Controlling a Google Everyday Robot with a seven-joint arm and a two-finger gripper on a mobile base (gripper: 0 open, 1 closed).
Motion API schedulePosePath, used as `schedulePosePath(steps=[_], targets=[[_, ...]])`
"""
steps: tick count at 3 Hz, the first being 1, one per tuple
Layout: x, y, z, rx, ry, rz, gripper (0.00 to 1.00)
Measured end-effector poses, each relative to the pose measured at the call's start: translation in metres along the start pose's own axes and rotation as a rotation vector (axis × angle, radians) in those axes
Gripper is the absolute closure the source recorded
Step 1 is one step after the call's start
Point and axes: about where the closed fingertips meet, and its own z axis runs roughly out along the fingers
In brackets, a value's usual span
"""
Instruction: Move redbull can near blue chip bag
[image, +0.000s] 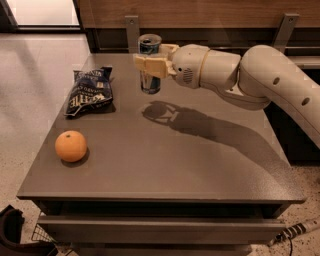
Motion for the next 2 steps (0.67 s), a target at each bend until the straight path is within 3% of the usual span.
schedulePosePath(steps=[2], targets=[[0.03,0.018,0.029,-0.058,-0.046,0.024,1.0]])
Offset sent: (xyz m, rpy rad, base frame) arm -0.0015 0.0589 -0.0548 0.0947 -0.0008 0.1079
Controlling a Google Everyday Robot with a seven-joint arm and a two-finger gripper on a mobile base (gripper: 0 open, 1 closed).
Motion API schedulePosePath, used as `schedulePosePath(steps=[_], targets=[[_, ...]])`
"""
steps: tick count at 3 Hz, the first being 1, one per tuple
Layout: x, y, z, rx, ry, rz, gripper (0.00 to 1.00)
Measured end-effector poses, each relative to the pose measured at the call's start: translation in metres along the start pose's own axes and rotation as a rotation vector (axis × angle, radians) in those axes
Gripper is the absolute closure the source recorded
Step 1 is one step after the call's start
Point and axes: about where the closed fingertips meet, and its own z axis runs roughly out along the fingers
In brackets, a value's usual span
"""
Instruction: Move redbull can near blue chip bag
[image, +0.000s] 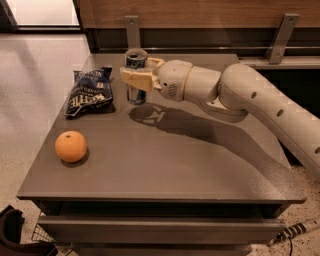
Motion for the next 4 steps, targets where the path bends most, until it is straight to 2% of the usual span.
schedulePosePath(steps=[2,4], targets=[[0.022,0.021,0.027,-0.06,0.015,-0.009,1.0],[0.037,0.034,0.038,-0.102,0.047,-0.043,1.0]])
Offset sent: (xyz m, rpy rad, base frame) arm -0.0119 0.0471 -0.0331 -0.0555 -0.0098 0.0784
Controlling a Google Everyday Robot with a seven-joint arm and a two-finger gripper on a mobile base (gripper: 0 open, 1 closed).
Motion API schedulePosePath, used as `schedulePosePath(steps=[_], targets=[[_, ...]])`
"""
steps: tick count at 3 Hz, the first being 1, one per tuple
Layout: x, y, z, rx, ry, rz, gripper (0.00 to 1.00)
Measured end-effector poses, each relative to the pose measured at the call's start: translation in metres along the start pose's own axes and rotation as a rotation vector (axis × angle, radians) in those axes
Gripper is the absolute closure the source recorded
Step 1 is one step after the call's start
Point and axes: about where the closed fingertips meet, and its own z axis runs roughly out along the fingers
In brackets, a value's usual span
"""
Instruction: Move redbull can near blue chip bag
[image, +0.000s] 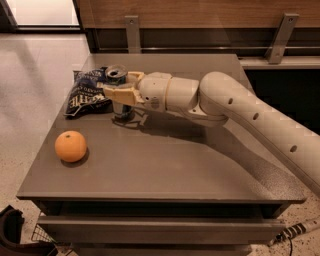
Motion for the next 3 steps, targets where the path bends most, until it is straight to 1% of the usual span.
schedulePosePath(steps=[1,2,3], targets=[[0.0094,0.0031,0.0041,-0.022,0.0,0.01,0.98],[0.0085,0.0045,0.0056,-0.025,0.0,0.009,0.76],[0.0078,0.0062,0.0075,-0.029,0.0,0.008,0.51]])
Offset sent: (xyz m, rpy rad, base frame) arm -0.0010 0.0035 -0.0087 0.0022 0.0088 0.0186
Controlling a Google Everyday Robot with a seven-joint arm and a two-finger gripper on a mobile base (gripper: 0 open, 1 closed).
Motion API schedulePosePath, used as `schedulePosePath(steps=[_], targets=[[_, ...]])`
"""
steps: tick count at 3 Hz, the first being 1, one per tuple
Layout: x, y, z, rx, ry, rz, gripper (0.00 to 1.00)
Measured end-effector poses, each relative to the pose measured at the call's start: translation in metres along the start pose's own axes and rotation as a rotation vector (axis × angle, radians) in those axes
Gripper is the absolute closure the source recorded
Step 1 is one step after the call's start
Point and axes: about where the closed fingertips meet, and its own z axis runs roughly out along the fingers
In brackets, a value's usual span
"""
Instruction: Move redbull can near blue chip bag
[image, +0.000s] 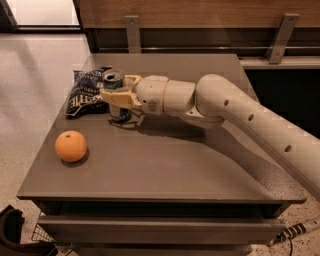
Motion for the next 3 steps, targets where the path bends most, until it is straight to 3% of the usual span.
schedulePosePath(steps=[1,2,3], targets=[[-0.0008,0.0023,0.0026,-0.006,0.0,-0.001,0.2],[-0.0013,0.0037,0.0042,-0.009,-0.001,-0.002,0.0],[-0.0014,0.004,0.0046,-0.01,-0.001,-0.002,0.0]])
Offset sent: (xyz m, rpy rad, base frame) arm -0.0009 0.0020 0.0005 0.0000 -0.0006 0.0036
